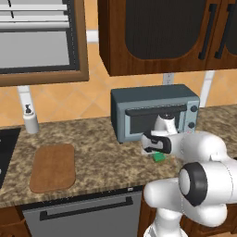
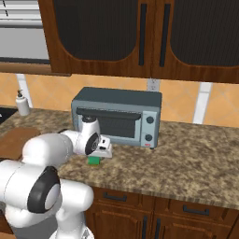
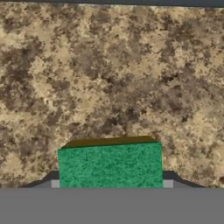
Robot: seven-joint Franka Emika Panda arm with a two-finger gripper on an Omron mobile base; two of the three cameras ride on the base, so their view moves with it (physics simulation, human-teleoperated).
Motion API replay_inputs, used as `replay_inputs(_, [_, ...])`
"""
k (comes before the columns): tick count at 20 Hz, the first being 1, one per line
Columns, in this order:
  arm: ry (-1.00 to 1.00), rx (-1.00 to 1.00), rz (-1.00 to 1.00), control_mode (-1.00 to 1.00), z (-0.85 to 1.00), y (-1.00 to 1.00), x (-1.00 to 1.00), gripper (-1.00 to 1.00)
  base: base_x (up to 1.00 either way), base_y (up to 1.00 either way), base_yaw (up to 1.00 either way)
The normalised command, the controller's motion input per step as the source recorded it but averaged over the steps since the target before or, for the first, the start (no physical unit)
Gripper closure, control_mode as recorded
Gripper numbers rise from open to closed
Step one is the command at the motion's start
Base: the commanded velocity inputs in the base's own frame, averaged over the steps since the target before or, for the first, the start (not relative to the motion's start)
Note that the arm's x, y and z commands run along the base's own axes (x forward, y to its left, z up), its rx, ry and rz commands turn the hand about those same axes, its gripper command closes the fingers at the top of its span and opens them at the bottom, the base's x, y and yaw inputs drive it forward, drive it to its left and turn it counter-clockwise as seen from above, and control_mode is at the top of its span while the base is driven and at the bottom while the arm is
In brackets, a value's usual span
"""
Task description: Pick up the sponge from the counter and clean the cutting board by briefly scrubbing or pressing down on the cutting board. Once finished, release the sponge.
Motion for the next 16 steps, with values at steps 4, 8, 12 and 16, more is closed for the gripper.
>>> replay_inputs(4, [0.05,0.02,0.09,-1.0,0.46,0.58,-0.2,1.0,0.0,0.0,0.0])
replay_inputs(8, [0.03,0.0,0.09,-1.0,0.44,0.73,-0.05,1.0,0.0,0.0,0.0])
replay_inputs(12, [0.08,0.0,0.14,-1.0,0.19,0.83,0.0,1.0,0.0,0.0,0.0])
replay_inputs(16, [0.1,0.01,0.12,-1.0,0.01,0.91,0.0,1.0,0.0,0.0,0.0])
